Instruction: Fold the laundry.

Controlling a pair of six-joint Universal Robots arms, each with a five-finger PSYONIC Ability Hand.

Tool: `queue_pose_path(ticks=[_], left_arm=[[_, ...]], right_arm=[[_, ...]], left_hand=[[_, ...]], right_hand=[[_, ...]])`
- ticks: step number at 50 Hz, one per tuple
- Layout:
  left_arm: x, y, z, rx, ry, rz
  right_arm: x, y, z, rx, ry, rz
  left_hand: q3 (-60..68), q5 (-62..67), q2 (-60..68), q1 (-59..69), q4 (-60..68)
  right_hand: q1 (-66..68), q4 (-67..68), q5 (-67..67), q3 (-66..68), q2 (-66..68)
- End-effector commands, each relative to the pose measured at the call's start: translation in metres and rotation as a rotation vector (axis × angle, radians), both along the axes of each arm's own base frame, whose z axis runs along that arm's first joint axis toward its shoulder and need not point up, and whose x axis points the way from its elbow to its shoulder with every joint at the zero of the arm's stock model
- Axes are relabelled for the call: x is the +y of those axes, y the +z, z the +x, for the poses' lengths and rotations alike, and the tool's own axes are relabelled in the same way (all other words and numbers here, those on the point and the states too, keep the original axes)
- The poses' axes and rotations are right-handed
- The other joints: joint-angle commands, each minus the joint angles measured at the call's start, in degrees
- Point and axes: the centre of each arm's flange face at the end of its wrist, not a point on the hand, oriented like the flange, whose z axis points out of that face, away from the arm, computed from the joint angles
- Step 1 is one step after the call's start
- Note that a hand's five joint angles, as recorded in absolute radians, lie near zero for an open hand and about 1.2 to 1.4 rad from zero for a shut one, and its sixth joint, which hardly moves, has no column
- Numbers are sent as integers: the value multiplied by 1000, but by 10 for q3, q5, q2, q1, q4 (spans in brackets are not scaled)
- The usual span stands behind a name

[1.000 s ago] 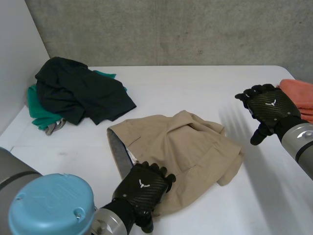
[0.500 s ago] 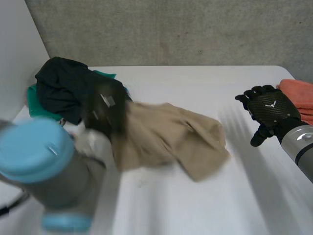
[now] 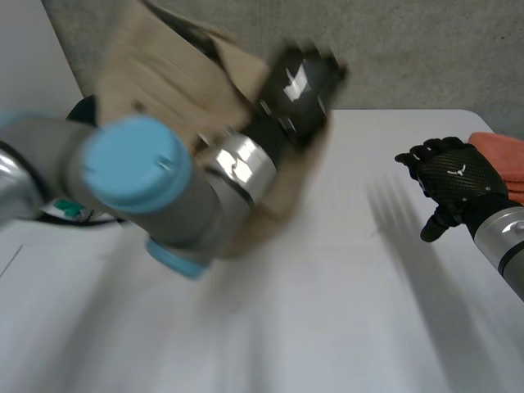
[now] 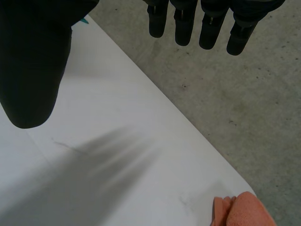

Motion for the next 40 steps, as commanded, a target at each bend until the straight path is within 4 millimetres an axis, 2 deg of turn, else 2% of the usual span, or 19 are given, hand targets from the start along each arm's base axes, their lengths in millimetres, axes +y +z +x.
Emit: queue_pose_path(ticks=[1,3,4,6,7,10,11,15,19,21,25,26,29,32,33,35,36,37,40], left_arm=[[37,-80,-18,-203,-141,200],[48,-88,-19,-237,-184,226],[49,-89,-19,-243,-195,229],[51,-89,-18,-249,-212,233],[52,-86,-17,-244,-214,227],[50,-71,-14,-223,-192,203],[47,-53,-10,-194,-163,178],[34,-23,11,-141,-39,164],[27,-2,37,-103,90,164],[26,0,47,-99,135,173],[23,-8,75,-119,248,220],[21,-14,88,-138,289,242],[20,-28,106,-172,341,285],[21,-51,127,-231,393,359],[25,-65,136,-266,408,403],[30,-75,141,-296,413,437],[33,-79,142,-307,413,450],[37,-86,145,-326,412,472],[43,-94,147,-348,404,495]], right_arm=[[-1,-1,-1,-1,-1,-1],[-3,-1,-4,-1,-10,-1],[-4,-1,-4,-1,-13,-3],[-6,0,-7,-2,-21,-4],[-6,0,-7,-2,-21,-6],[-7,0,-6,-4,-12,-5],[-7,0,-6,-4,-10,-7],[-6,3,-4,5,4,-15],[-6,5,-1,10,30,-25],[-4,7,2,19,62,-36],[6,12,6,58,127,-40],[9,13,7,72,138,-36],[20,14,9,132,187,-13],[27,10,14,203,235,-10],[28,9,15,221,248,-14],[27,5,16,258,264,-23],[26,-3,18,298,283,-18],[24,-9,19,318,293,-11],[21,-28,28,386,349,2]], left_hand=[[143,158,118,148,109],[129,145,105,135,96],[46,62,22,51,13],[-192,-177,-216,-187,-226],[-388,-373,-413,-383,-422],[-416,-400,-440,-410,-449],[-422,-407,-446,-417,-456],[-456,-440,-480,-451,-489],[-466,-450,-490,-461,-500],[-475,-459,-499,-469,-508],[-481,-465,-505,-476,-515],[-475,-459,-499,-469,-508],[-466,-450,-490,-461,-500],[-413,-397,-437,-407,-446],[-372,-357,-396,-367,-406],[-325,-309,-349,-320,-359],[-285,-269,-309,-280,-318],[-201,-185,-225,-196,-235],[-165,-149,-189,-160,-199]], right_hand=[[-28,-21,-28,-20,-21],[-28,-21,-28,-20,-21],[-28,-21,-28,-20,-21],[-28,-21,-28,-20,-21],[-28,-21,-28,-20,-21],[-28,-21,-28,-20,-21],[-28,-21,-28,-20,-21],[-28,-21,-28,-20,-21],[-28,-21,-28,-20,-21],[-28,-21,-28,-20,-21],[-28,-21,-28,-20,-21],[-28,-21,-28,-20,-21],[-28,-21,-28,-20,-21],[-28,-21,-28,-20,-21],[-2,5,-2,6,5],[52,59,52,60,59],[89,96,89,96,96],[103,109,102,110,110],[104,111,104,112,111]])
